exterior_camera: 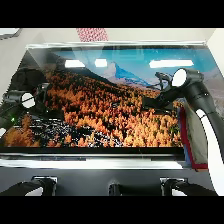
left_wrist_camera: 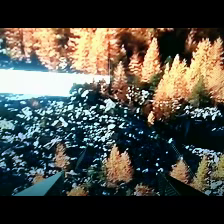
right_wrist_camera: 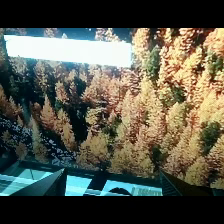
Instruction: Fold the shirts.
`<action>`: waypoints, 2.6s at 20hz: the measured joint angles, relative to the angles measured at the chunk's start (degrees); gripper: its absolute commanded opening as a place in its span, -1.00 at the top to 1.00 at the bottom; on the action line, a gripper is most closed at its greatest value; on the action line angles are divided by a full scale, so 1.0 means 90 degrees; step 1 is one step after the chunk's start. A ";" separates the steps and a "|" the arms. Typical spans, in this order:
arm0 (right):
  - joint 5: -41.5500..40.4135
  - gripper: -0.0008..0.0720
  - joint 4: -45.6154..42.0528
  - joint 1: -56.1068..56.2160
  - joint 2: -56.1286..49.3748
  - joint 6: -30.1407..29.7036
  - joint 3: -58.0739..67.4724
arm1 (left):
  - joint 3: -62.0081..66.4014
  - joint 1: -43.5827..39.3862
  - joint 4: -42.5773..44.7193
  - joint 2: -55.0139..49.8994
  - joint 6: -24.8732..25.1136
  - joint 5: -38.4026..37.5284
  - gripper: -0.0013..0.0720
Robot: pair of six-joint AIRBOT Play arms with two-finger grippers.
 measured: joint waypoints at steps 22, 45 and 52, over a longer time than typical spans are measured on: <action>-0.1251 -0.92 -0.0330 -0.0012 0.0000 -0.0002 0.0000 | -0.0012 0.0000 -0.0017 0.0000 0.0000 0.1095 -0.99; -0.1987 -0.90 -0.0639 -0.0012 -0.0005 -0.0554 0.0000 | 0.5306 0.4799 -0.4408 -0.5309 -0.1477 0.2679 -0.99; -0.1770 -0.90 -0.0199 -0.0012 -0.0005 -0.0573 0.0000 | 0.5348 0.4483 -0.5955 -0.6132 -0.0610 0.4053 -0.24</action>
